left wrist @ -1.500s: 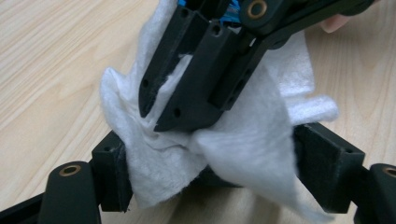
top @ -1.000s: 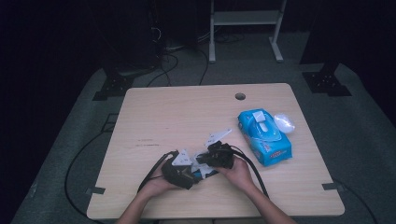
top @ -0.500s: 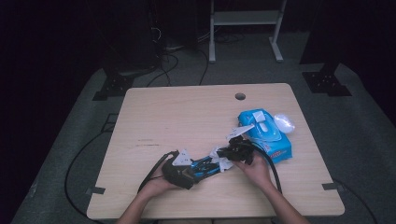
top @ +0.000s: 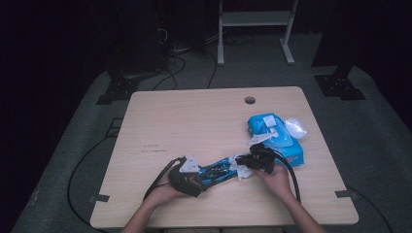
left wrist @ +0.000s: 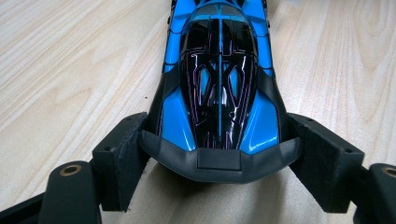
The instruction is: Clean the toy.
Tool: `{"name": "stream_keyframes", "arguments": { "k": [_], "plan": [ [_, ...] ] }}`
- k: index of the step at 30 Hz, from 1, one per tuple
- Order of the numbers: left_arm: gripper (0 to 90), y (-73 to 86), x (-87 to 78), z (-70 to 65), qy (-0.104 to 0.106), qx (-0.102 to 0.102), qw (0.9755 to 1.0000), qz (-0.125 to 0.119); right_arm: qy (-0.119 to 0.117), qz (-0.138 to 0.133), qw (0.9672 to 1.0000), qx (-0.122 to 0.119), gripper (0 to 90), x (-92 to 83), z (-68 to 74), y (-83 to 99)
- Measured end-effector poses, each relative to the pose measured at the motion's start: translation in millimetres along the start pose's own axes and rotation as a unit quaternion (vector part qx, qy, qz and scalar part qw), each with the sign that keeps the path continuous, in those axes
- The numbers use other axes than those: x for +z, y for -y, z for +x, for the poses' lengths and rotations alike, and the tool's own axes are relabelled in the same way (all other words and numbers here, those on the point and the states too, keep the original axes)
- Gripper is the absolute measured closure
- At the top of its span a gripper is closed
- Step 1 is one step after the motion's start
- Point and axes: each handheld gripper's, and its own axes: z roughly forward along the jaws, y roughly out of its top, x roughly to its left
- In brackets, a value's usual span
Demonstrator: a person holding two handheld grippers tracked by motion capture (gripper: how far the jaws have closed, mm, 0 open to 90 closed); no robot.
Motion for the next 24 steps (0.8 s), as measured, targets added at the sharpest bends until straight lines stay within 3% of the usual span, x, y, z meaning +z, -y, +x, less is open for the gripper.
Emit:
{"name": "stream_keyframes", "arguments": {
  "k": [3,4,6,10,12,14,16,20,24],
  "plan": [
    [23.7,-0.4,0.0,0.3,0.001,0.003,1.0000,0.003,-0.023,-0.002,0.9994,-0.026,82.5,0.6,14.0,-1.7],
    [23.7,-0.4,-0.2,0.2,0.000,0.003,1.0000,0.003,-0.027,0.004,0.9984,-0.049,82.4,2.3,24.4,-2.1],
    [23.7,-0.2,-0.4,-0.3,-0.001,0.002,1.0000,0.003,-0.024,0.002,0.9978,-0.061,82.4,1.6,27.9,-0.8],
    [23.7,-0.3,-0.3,-0.1,-0.001,0.002,1.0000,0.003,-0.005,0.010,0.9989,-0.045,82.4,-5.3,15.9,5.2],
    [23.7,-0.3,-0.1,0.2,0.000,0.002,1.0000,0.003,-0.009,0.012,0.9995,-0.029,82.4,-7.9,11.9,8.0],
    [23.7,-0.3,0.1,0.6,0.001,0.001,1.0000,0.002,-0.013,0.009,0.9993,-0.035,82.4,-7.8,15.1,6.6],
    [23.7,-0.4,0.5,0.7,0.002,0.000,1.0000,0.001,-0.033,-0.001,0.9987,-0.038,82.3,-4.4,21.7,2.2],
    [23.6,-0.7,-0.1,0.4,0.001,-0.002,1.0000,0.003,-0.047,0.006,0.9972,-0.058,82.4,5.5,34.4,-4.0],
    [23.5,-0.3,-0.6,2.4,0.014,-0.019,0.9997,-0.007,-0.050,0.005,0.9974,-0.051,82.4,3.4,29.9,-0.9]
  ]
}}
